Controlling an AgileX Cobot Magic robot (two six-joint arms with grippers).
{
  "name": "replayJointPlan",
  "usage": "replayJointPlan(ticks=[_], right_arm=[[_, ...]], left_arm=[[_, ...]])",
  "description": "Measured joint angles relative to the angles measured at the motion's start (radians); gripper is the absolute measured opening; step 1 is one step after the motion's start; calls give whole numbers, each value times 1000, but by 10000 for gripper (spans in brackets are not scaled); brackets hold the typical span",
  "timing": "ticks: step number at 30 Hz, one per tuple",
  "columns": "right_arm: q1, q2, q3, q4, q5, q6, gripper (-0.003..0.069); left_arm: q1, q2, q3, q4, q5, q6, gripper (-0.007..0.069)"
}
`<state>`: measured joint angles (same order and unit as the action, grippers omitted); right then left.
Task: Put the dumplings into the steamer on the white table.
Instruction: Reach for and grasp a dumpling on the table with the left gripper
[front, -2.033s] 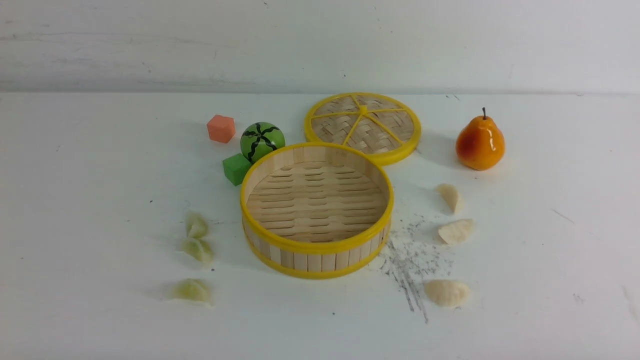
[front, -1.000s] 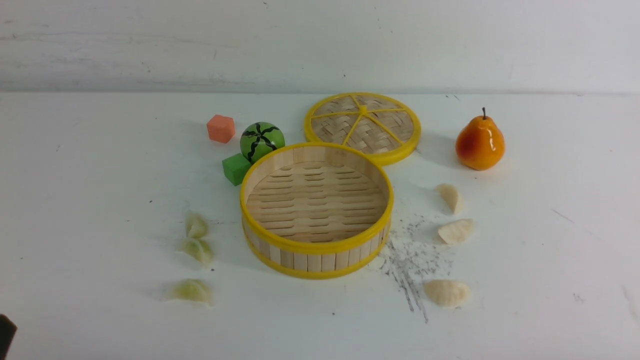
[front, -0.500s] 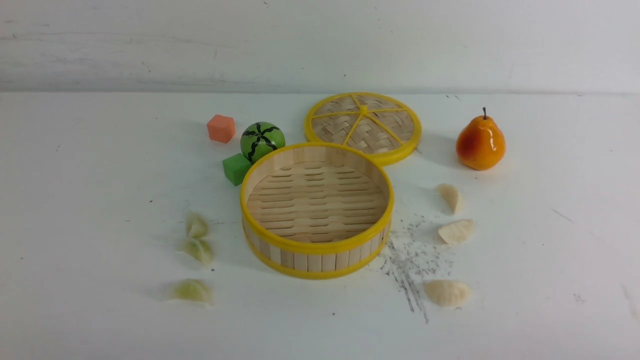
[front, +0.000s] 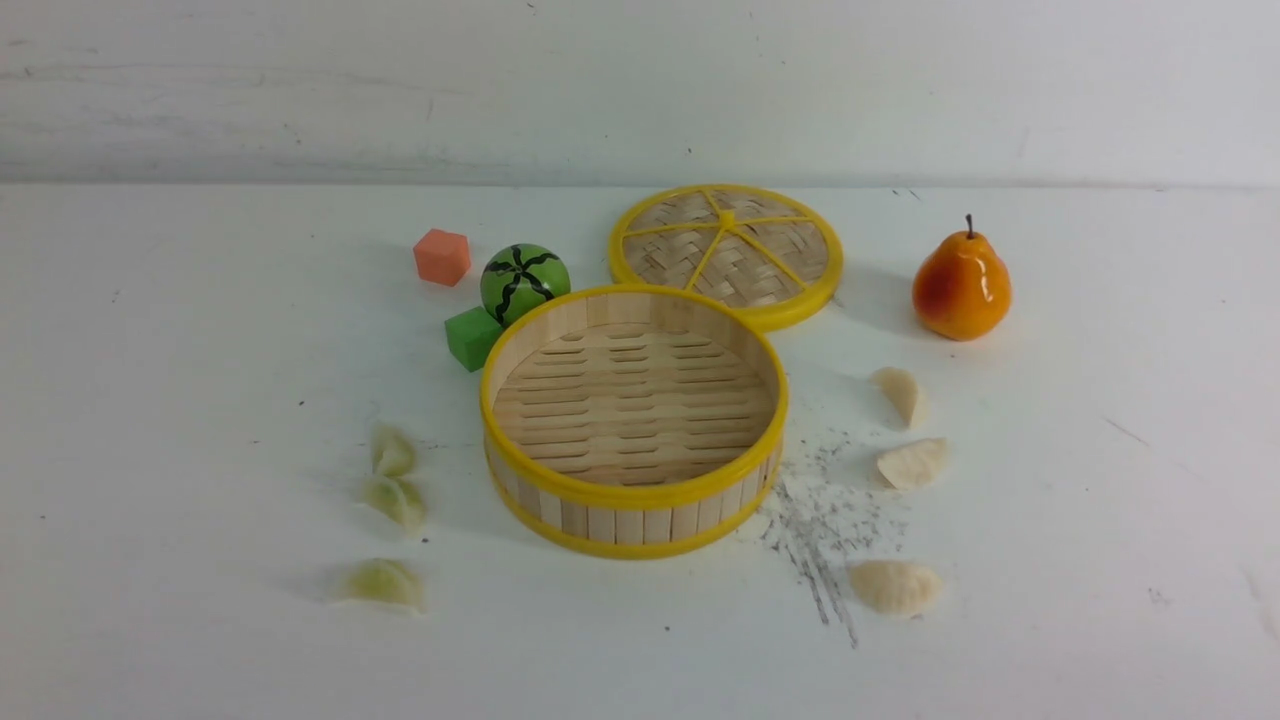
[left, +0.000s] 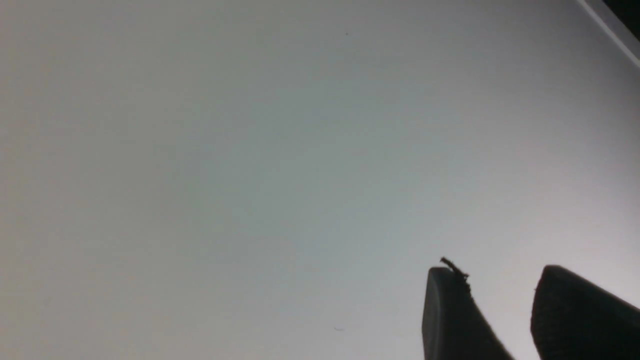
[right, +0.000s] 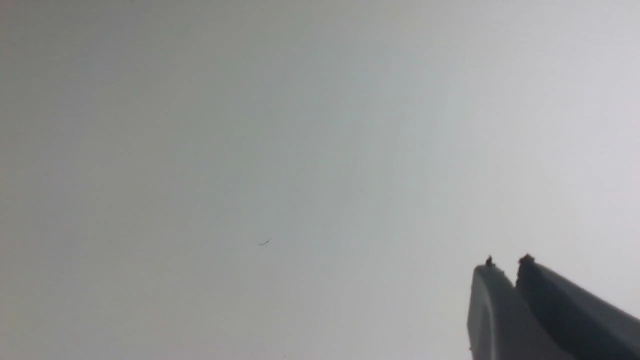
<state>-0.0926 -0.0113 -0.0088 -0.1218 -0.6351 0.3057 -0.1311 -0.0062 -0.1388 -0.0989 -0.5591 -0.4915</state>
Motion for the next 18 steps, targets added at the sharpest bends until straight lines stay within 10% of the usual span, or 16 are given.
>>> replayJointPlan(ticks=[6,13,18], right_arm=[[-2,36,-180,-1,108,0,62],[-2,168,-408,-24,713,0,-12],[-2,258,-477,-88,1163,0,-12]], left_arm=[[0,237,-352,-72,239,337,239],[0,626,-540,-253,359,529,223],[0,927,-686,-332,674,536,29]])
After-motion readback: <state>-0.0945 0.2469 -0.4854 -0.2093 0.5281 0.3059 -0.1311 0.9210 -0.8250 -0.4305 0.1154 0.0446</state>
